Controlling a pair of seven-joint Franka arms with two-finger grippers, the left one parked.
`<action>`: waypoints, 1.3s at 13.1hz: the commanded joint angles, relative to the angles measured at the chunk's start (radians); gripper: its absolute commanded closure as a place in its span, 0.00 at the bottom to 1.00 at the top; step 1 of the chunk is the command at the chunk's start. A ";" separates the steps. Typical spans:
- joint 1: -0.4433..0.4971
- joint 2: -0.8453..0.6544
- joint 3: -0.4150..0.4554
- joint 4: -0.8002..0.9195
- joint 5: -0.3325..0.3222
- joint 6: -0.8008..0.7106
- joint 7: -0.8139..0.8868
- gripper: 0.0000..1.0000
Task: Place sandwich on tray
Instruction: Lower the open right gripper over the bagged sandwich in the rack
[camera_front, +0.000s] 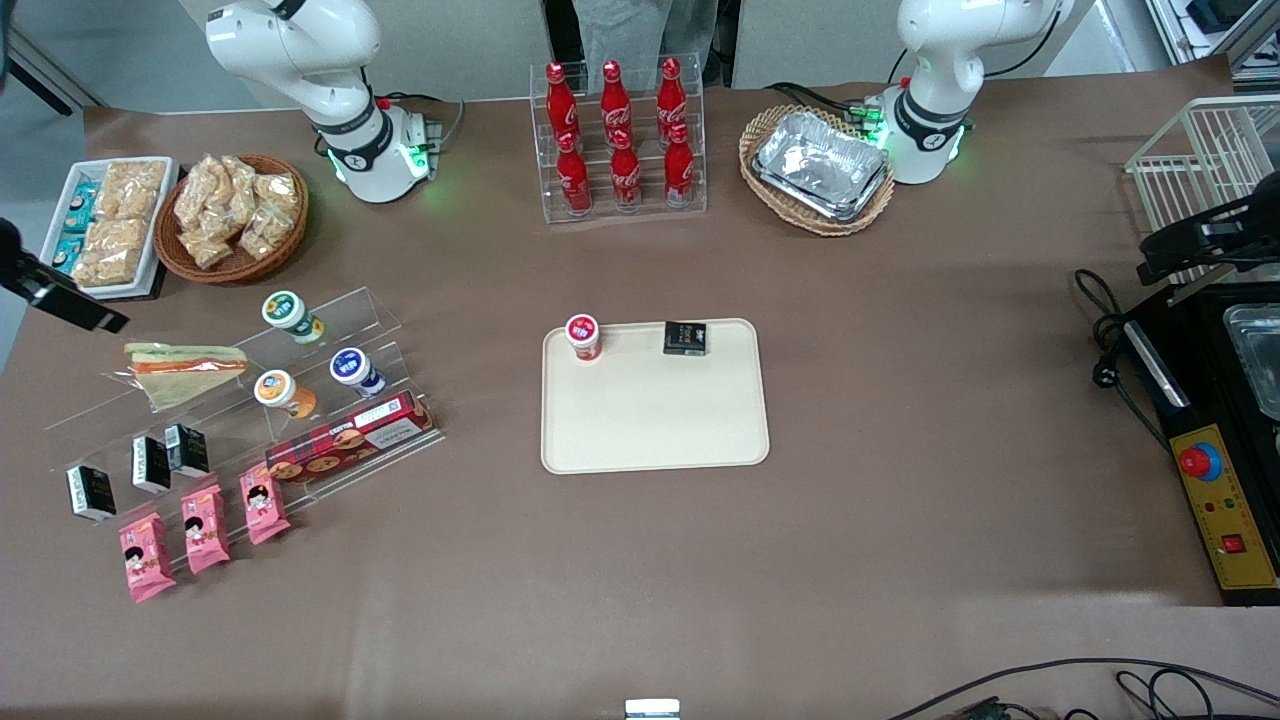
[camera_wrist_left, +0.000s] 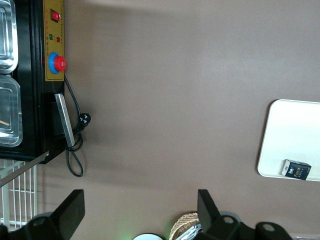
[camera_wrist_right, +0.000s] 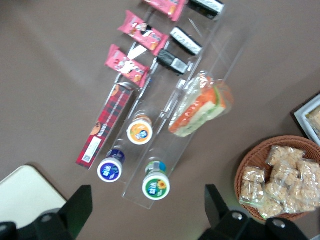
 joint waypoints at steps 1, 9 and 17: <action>-0.015 0.010 -0.036 0.018 -0.013 -0.021 0.020 0.00; -0.015 -0.015 -0.110 -0.044 -0.053 -0.032 0.378 0.00; -0.049 -0.122 -0.110 -0.398 -0.060 0.349 0.500 0.00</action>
